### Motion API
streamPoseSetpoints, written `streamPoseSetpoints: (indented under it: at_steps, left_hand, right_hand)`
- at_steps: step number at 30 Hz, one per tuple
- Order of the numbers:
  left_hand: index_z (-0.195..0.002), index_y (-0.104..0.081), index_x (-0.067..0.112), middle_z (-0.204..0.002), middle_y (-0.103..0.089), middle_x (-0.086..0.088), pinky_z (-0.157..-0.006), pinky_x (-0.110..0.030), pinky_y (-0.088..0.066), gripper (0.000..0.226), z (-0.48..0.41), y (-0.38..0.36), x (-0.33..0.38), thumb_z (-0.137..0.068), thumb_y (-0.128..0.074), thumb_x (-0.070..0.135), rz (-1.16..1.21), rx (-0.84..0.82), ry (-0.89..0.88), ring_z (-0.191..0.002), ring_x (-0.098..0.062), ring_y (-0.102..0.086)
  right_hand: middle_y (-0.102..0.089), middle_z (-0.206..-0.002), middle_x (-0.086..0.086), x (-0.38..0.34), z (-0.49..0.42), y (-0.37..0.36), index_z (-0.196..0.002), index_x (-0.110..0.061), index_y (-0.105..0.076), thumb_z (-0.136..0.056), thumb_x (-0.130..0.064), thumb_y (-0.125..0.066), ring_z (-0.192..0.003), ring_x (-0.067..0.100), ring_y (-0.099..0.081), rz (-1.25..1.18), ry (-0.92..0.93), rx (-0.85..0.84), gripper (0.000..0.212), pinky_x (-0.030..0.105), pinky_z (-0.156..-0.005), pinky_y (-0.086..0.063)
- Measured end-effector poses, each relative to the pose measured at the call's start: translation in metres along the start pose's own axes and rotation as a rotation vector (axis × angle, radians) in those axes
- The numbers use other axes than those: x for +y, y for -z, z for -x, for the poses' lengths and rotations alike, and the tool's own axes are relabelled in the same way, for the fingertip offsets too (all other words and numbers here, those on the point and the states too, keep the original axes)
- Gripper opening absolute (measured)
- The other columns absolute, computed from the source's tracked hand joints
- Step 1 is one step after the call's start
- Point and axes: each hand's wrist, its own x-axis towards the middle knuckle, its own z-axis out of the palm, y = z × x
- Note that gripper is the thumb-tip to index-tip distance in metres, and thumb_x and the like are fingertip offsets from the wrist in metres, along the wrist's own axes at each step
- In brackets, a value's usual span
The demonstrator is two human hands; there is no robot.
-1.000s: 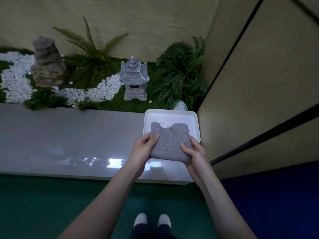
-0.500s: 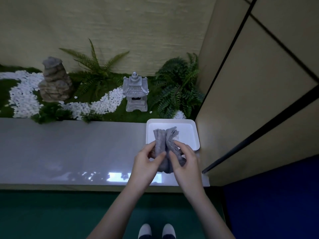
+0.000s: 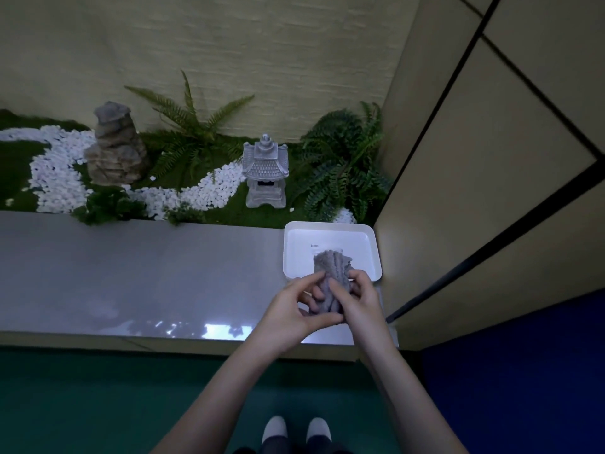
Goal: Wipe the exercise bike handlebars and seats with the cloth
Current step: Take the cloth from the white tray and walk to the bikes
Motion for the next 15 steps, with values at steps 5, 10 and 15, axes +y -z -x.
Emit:
streamPoseSetpoints:
  at_steps: [5,10,15]
  left_hand:
    - [-0.112,-0.061,0.032,-0.099,-0.056,0.002,-0.069,-0.015,-0.047,0.038,0.009,0.029,-0.007,-0.08,-0.074,0.016,-0.028,0.136,0.001,-0.07,0.001,-0.053]
    - [-0.108,-0.063,0.03,-0.098,-0.059,0.007,-0.069,-0.014,-0.043,0.018,0.034,0.052,-0.025,-0.092,-0.059,0.025,-0.197,0.385,0.082,-0.083,-0.012,-0.057]
    - [-0.12,-0.061,0.018,-0.105,-0.056,0.005,-0.074,-0.017,-0.041,0.028,0.079,0.045,-0.041,-0.094,-0.057,0.024,-0.511,0.529,0.105,-0.079,-0.002,-0.055]
  right_hand:
    - [-0.06,-0.096,0.003,-0.004,-0.006,-0.005,-0.102,-0.016,-0.053,-0.095,-0.018,-0.054,-0.092,0.019,-0.061,0.05,0.007,-0.055,0.007,0.037,-0.075,-0.051]
    - [-0.058,-0.103,0.004,-0.01,-0.01,-0.012,-0.105,-0.018,-0.051,-0.098,-0.02,-0.049,-0.091,0.013,-0.057,0.141,0.06,-0.171,0.008,0.027,-0.07,-0.048]
    - [-0.056,-0.111,0.005,-0.007,-0.008,-0.013,-0.115,-0.016,-0.049,-0.099,-0.022,-0.045,-0.101,0.016,-0.056,0.295,0.163,-0.378,0.018,0.028,-0.075,-0.047]
